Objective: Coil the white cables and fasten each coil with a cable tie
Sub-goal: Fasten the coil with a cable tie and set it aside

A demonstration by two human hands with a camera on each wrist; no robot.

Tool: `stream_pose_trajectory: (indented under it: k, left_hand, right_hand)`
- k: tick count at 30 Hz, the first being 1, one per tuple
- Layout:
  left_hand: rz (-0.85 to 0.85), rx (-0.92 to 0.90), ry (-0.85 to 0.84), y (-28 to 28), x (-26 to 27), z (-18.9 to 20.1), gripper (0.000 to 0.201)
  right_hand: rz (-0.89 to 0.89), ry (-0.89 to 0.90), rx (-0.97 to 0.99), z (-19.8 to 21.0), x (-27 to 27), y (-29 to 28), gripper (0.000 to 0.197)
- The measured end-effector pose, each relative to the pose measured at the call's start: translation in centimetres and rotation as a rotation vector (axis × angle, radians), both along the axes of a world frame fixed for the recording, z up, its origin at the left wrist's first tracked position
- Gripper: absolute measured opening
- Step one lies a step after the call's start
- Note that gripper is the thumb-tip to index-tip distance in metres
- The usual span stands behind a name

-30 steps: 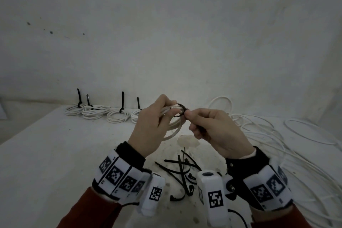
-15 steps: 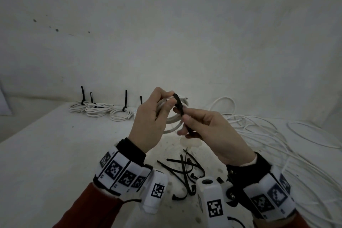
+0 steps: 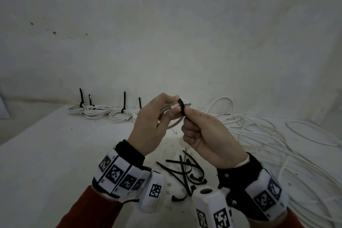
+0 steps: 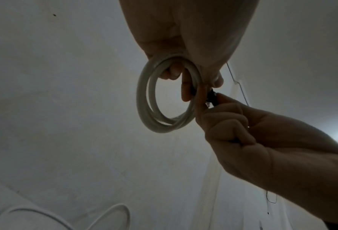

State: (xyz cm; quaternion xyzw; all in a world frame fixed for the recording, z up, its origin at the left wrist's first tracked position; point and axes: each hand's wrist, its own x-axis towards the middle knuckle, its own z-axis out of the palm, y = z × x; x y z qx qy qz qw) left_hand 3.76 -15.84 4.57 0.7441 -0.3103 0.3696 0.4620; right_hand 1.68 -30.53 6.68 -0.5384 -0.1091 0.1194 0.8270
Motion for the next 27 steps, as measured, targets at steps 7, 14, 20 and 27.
stream_pose_trajectory:
  k: [7,14,20,27]
  left_hand:
    - [-0.031,0.062,-0.031,-0.2,-0.1,0.0,0.018]
    - [-0.001,0.105,-0.006,0.1,0.3,-0.3,0.017]
    - [-0.011,0.012,0.212,-0.3,0.9,-1.4,0.005]
    - [-0.040,-0.515,0.691,0.6,3.5,-2.9,0.018]
  right_hand:
    - [-0.054,0.016,0.063,-0.1,-0.1,0.0,0.027]
    - [-0.106,0.042,0.047,-0.6,0.0,0.3,0.033]
    - [-0.147,0.003,-0.195,-1.7,1.4,0.3,0.038]
    - [-0.404,-0.110,-0.613,-2.4,3.3,-1.4,0.016]
